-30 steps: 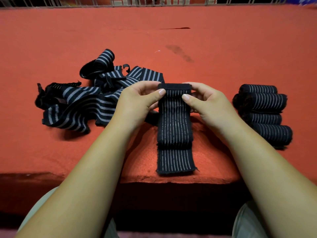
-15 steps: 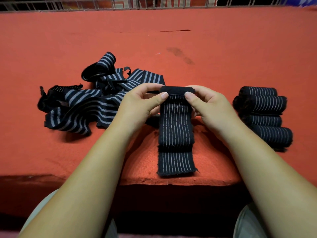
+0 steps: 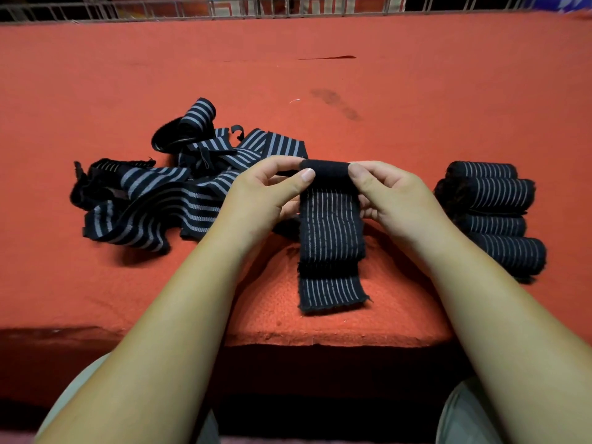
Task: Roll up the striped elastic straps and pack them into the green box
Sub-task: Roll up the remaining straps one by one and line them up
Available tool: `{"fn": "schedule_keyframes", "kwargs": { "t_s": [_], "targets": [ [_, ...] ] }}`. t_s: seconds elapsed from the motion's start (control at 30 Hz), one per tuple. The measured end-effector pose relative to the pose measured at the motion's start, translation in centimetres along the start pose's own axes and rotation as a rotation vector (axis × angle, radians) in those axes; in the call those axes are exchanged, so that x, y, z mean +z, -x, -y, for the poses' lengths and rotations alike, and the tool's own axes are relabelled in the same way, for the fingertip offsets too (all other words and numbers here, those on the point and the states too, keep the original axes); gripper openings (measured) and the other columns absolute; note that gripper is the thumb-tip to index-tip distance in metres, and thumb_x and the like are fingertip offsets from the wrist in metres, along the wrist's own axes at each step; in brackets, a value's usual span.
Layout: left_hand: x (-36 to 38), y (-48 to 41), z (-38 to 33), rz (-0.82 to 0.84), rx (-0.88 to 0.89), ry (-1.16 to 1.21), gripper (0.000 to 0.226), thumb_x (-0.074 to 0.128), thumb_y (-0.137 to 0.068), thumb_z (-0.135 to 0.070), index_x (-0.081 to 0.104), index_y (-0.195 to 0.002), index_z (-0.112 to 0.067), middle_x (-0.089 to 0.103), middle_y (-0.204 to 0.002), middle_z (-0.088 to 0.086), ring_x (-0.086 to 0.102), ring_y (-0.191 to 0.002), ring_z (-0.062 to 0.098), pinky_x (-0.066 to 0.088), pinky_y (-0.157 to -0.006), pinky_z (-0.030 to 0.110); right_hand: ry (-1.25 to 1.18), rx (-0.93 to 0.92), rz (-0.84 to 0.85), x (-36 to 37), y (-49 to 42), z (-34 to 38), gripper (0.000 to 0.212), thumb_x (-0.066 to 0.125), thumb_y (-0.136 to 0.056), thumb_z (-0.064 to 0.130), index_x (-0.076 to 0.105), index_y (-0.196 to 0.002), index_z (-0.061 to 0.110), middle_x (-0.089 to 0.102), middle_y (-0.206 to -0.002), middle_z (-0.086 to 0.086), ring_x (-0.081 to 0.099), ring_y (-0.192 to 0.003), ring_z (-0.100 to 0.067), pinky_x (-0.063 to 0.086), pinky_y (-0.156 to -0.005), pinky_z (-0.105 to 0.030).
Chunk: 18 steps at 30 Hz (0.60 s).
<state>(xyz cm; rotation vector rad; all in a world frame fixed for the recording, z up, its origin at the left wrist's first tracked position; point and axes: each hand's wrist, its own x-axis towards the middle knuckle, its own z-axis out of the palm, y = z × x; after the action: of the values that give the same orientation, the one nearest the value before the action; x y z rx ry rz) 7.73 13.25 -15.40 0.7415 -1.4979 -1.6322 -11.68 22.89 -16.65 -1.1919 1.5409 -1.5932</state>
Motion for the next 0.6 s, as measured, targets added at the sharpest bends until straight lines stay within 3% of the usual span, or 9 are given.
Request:
{"fn": "schedule_keyframes", "kwargs": {
  "t_s": [0.1,0.2,0.3,0.43,0.6],
  "targets": [
    [0.3,0.1,-0.2,0.005,-0.019,0.018,0.025,0.080,-0.098,-0.025,0.078,-0.118,-0.012,0.080,-0.110,0.013,0.080,-0.096,0.023,0.062,-0.086,0.034,0.010,-0.004,0.011,0.0,0.1,0.0,0.021,0.064,-0.108,0.033,0.079,-0.115,0.021,0.072,-0.089,0.002,0.061,-0.079,-0.018,0.054,-0.081,-0.045],
    [0.4,0.2,-0.1,0.013,-0.048,-0.005,0.029,0.080,-0.097,-0.036,0.078,-0.111,-0.011,0.082,-0.103,0.010,0.080,-0.095,0.024,0.063,-0.089,0.038,0.001,-0.027,0.025,0.0,0.2,0.0,0.019,0.065,-0.107,0.022,0.077,-0.122,0.021,0.073,-0.097,0.000,0.061,-0.083,-0.019,0.055,-0.082,-0.045],
    [0.2,0.1,0.0,0.014,-0.051,0.006,0.025,0.080,-0.098,-0.026,0.078,-0.116,-0.009,0.082,-0.110,0.012,0.080,-0.104,0.027,0.062,-0.099,0.042,-0.013,-0.016,0.025,0.1,0.3,0.0,0.021,0.069,-0.105,0.023,0.076,-0.125,0.025,0.076,-0.106,0.002,0.065,-0.087,-0.016,0.056,-0.086,-0.041],
    [-0.1,-0.1,-0.2,0.021,-0.040,0.055,0.026,0.080,-0.095,-0.011,0.077,-0.122,-0.009,0.081,-0.111,0.007,0.080,-0.105,0.025,0.063,-0.094,0.036,-0.054,0.036,0.017,0.1,0.1,0.0,0.023,0.067,-0.106,0.027,0.076,-0.125,0.017,0.074,-0.100,-0.001,0.064,-0.087,-0.015,0.054,-0.084,-0.037],
    [-0.8,-0.4,0.1,0.014,-0.069,0.007,0.040,0.088,-0.089,-0.019,0.075,-0.124,-0.005,0.080,-0.119,0.012,0.080,-0.108,0.027,0.061,-0.102,0.042,-0.038,0.012,0.037,-0.2,0.0,-0.1,0.024,0.066,-0.105,0.013,0.073,-0.127,0.017,0.071,-0.103,-0.006,0.062,-0.090,-0.021,0.052,-0.085,-0.043]
  ]
}}
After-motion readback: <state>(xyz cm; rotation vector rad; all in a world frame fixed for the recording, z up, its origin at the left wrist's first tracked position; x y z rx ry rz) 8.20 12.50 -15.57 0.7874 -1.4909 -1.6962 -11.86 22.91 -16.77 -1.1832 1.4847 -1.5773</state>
